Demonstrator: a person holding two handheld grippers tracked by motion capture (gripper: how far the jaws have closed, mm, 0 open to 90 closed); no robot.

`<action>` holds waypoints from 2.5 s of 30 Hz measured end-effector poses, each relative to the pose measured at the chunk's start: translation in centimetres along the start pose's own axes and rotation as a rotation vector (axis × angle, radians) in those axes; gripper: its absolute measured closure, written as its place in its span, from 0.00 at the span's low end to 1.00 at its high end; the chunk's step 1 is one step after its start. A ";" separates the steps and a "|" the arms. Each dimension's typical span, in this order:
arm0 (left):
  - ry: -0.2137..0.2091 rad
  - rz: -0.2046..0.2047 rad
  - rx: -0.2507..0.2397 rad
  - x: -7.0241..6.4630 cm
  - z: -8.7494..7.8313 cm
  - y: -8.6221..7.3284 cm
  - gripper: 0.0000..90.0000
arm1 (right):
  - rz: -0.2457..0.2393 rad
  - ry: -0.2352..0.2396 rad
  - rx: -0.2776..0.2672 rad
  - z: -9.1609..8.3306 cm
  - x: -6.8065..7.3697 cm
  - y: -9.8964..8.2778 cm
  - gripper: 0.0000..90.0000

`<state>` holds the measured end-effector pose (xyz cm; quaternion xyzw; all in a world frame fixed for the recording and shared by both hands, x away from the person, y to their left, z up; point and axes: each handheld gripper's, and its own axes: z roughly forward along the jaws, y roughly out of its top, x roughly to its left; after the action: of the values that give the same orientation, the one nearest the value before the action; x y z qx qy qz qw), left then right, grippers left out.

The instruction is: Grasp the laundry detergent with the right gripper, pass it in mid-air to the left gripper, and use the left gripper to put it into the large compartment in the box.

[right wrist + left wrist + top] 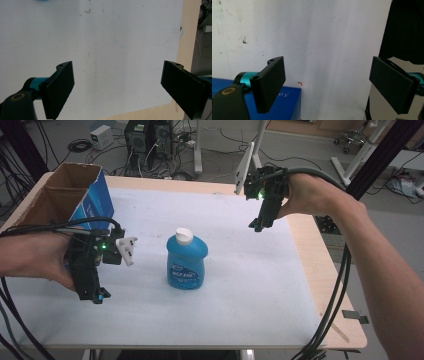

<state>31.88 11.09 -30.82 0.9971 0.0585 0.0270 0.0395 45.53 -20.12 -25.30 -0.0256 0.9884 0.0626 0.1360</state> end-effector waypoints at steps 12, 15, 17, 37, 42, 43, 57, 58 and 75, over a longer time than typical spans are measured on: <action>-0.004 0.006 -0.023 -0.2 0.0 0.2 0.15 | 0.084 0.045 -0.100 0.4 2.1 -0.7 0.12; -0.004 0.004 -0.028 -0.3 0.0 0.2 0.15 | 0.119 0.078 -0.172 0.7 3.1 -0.8 0.12; -0.003 0.005 -0.031 -0.4 0.0 0.2 0.15 | 0.128 0.085 -0.220 0.9 3.8 -0.8 0.12; 0.000 -0.011 -0.051 -0.7 0.0 -0.6 0.15 | 0.212 0.134 -0.494 6.1 9.7 2.4 0.12; -0.005 -0.010 -0.048 -0.8 0.1 -0.7 0.15 | 0.228 0.150 -0.524 7.4 10.1 3.2 0.12; -0.005 -0.010 -0.050 -0.8 0.2 -0.7 0.15 | 0.232 0.152 -0.533 7.6 10.1 3.3 0.12; -0.002 -0.012 -0.054 -1.0 0.1 -0.6 0.15 | 0.259 0.144 -0.622 9.6 10.7 4.5 0.13; -0.003 -0.012 -0.053 -1.0 0.1 -0.6 0.15 | 0.261 0.149 -0.631 9.6 10.8 4.5 0.13; -0.001 -0.021 -0.057 -1.0 0.3 -0.8 0.15 | 0.268 0.165 -0.655 10.0 10.8 4.8 0.20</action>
<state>30.84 11.71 -31.24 0.9949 0.0683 0.0278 0.0682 37.54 -14.42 -37.26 0.0568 0.9182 0.3908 0.0309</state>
